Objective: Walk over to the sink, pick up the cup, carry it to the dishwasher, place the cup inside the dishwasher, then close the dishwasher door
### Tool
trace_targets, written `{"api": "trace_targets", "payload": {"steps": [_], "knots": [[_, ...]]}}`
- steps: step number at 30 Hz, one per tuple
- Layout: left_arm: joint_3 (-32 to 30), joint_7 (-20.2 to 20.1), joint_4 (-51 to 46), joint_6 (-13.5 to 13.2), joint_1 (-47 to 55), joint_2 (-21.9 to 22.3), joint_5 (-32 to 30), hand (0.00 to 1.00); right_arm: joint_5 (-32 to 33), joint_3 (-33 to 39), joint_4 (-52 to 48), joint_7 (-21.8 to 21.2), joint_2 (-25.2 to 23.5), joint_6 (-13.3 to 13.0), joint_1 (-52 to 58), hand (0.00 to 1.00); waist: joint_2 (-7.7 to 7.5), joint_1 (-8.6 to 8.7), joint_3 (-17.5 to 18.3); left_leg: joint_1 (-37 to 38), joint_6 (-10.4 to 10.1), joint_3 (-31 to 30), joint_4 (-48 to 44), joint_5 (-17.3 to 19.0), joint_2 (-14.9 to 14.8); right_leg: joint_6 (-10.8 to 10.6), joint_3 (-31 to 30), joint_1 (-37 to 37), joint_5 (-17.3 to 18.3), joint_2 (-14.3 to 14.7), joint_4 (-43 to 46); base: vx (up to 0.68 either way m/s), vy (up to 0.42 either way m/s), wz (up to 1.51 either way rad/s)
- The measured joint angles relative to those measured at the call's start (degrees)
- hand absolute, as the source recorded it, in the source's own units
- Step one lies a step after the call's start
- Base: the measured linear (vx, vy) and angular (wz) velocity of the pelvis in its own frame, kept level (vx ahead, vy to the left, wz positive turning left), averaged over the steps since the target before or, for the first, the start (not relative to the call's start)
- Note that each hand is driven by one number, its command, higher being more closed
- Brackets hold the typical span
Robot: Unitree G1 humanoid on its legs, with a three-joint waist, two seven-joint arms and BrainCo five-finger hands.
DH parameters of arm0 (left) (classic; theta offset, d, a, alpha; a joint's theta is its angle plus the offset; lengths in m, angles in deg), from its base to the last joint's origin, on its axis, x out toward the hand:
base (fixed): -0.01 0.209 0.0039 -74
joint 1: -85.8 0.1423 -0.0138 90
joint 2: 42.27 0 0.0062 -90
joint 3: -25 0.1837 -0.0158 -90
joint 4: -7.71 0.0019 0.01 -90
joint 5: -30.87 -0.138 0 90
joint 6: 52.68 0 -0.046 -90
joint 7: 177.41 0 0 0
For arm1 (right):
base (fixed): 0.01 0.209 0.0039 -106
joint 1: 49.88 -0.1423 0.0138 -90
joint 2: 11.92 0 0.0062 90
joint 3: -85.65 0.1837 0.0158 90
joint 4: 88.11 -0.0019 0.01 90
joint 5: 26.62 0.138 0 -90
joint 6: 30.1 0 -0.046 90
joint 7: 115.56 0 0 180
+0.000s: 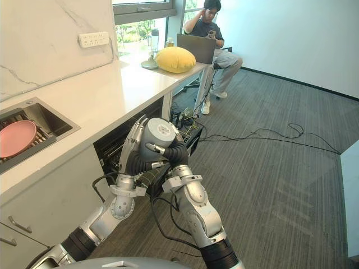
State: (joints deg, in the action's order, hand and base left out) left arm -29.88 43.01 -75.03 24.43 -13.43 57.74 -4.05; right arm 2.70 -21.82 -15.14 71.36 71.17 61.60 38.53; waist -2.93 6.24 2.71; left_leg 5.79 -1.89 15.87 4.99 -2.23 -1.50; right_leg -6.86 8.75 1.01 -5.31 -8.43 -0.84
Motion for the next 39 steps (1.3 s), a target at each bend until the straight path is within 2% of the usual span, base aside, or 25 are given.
{"api": "trace_targets", "payload": {"steps": [6,16,20,23,27,29,30,32,34,38,39], "knots": [[-0.51,0.12,-0.01,-1.75,1.44,0.65,3.53,0.00,0.12,2.56,0.89,2.35,-0.45,-0.35,0.01,1.00,0.27,-0.14,-0.39,0.27,0.07,-0.24,0.00,-0.05,0.00,0.00,0.27,-0.41,0.02,0.00,0.00,0.00,0.000,0.01],[-10.36,2.50,-3.40,-2.08,5.00,2.69,12.37,0.00,2.48,12.02,4.15,5.13,-2.11,-4.44,1.06,1.00,0.24,-1.52,-1.14,0.24,0.21,-2.15,0.01,-0.21,0.03,-0.05,2.65,-1.64,0.43,-0.31,-0.01,0.00,-0.013,0.10],[-14.10,2.28,-3.68,-2.32,6.92,2.67,14.00,0.00,3.14,15.60,7.43,5.86,-2.42,-4.91,1.11,1.00,0.24,-1.66,-1.14,-0.01,0.54,-3.35,0.01,-0.52,0.12,-0.15,3.72,-2.09,0.58,-0.47,-0.21,0.00,-0.016,0.16],[-15.98,-1.76,-3.67,-3.34,9.04,2.69,16.79,0.00,4.15,19.22,9.89,6.02,-2.37,-5.33,1.07,1.00,0.21,-2.09,-1.17,-0.36,0.69,-4.76,0.00,-0.94,0.28,-0.15,5.08,-2.65,0.58,-0.68,-0.57,0.00,-0.019,0.21],[-16.93,-13.69,-0.98,-4.84,13.15,2.54,24.73,0.00,3.45,24.67,15.93,5.91,-1.28,-5.39,-0.12,1.00,0.12,-2.91,-1.23,-1.28,0.94,-6.70,0.00,-1.41,0.73,-0.04,7.50,-3.14,0.50,-1.35,-0.57,-0.02,-0.004,0.28],[-15.72,-20.84,1.29,-5.04,16.14,1.06,28.19,0.00,2.25,26.87,20.21,5.84,0.12,-5.48,-2.20,1.00,-0.13,-3.12,-1.46,-2.48,0.84,-8.05,0.00,-1.36,0.88,-0.03,8.00,-2.92,0.43,-1.85,-0.71,-0.03,0.016,0.29],[-14.90,-22.80,1.80,-5.04,16.86,0.23,29.21,0.00,2.19,27.27,21.67,5.83,0.90,-5.49,-2.88,1.00,-0.29,-3.43,-1.69,-3.13,0.82,-8.27,0.00,-1.46,0.87,0.01,8.21,-2.75,0.38,-1.87,-0.77,-0.07,0.020,0.23],[-12.83,-29.93,3.89,-4.93,18.67,-2.69,33.50,0.00,1.82,28.71,27.79,5.77,4.29,-5.73,-7.56,1.00,-0.91,-4.75,-3.62,-5.27,1.02,-9.41,0.00,-2.06,0.78,0.27,9.42,-1.46,0.30,-1.83,-1.15,-0.10,-0.006,0.24],[-12.57,-33.47,5.23,-4.92,18.48,-4.56,37.56,0.00,1.86,29.59,33.55,5.99,7.17,-6.72,-13.81,1.00,-0.97,-5.39,-5.86,-8.02,1.09,-9.85,-0.01,-3.29,0.60,0.61,10.80,0.70,-0.25,-1.81,-1.21,-0.12,-0.014,0.33],[-13.08,-37.43,5.88,-4.11,16.72,-8.01,43.84,0.00,2.74,29.47,46.04,6.28,16.08,-7.87,-28.00,1.00,-0.85,-8.21,-13.28,-13.94,0.76,-11.35,-0.05,-6.38,0.11,1.14,13.54,5.05,-2.83,-1.32,-2.06,-0.08,-0.016,0.34],[-13.13,-37.59,6.29,-3.97,16.41,-8.34,44.20,0.00,2.85,29.39,47.94,6.26,17.21,-7.86,-29.77,1.00,-0.80,-8.54,-14.13,-14.82,0.70,-11.48,-0.07,-6.80,0.07,1.20,14.02,5.49,-3.13,-1.25,-2.27,-0.04,-0.017,0.36]]}}
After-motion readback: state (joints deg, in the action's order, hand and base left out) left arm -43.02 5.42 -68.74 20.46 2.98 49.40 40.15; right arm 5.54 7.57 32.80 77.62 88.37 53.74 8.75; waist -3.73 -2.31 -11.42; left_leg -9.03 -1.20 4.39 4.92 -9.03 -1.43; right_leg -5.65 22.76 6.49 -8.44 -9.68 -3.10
